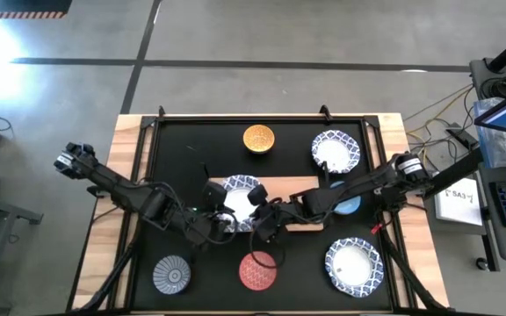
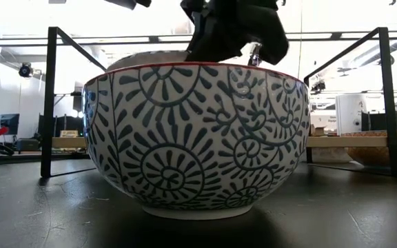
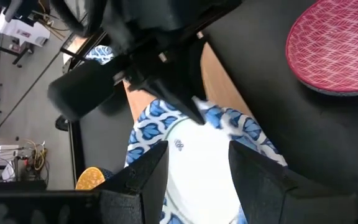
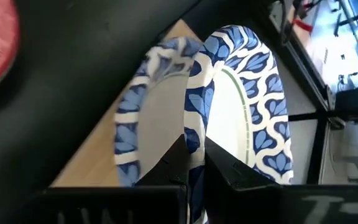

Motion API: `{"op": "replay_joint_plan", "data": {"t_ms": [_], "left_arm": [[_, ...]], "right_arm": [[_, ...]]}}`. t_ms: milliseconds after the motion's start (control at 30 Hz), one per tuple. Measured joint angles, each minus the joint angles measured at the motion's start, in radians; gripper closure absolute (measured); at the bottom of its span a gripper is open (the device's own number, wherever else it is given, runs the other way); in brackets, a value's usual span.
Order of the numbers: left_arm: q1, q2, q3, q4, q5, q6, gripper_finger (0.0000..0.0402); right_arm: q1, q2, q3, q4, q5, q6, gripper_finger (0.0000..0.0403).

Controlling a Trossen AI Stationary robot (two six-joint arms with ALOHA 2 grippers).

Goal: Place and stack bowls onto a shelf
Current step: Stack the middle left white patterned bowl on top of the other white patterned bowl on the shelf

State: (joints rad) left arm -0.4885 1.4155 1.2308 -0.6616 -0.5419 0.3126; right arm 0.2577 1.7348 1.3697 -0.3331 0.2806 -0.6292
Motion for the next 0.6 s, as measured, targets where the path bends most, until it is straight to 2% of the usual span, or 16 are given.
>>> {"op": "replay_joint_plan", "data": {"t_ms": [267, 467, 600], "left_arm": [[-0.002, 0.000, 0.000, -0.001, 0.000, -0.008, 0.0251], [-0.002, 0.001, 0.000, -0.001, 0.000, -0.008, 0.0251], [-0.002, 0.001, 0.000, -0.001, 0.000, -0.008, 0.0251]], "right_arm": [[-0.027, 0.003, 0.000, 0.025, -0.003, 0.020, 0.0390], [-0.036, 0.003, 0.000, 0.017, -0.075, 0.005, 0.0390], [-0.038, 0.003, 0.000, 0.017, -0.077, 0.003, 0.0386]]}}
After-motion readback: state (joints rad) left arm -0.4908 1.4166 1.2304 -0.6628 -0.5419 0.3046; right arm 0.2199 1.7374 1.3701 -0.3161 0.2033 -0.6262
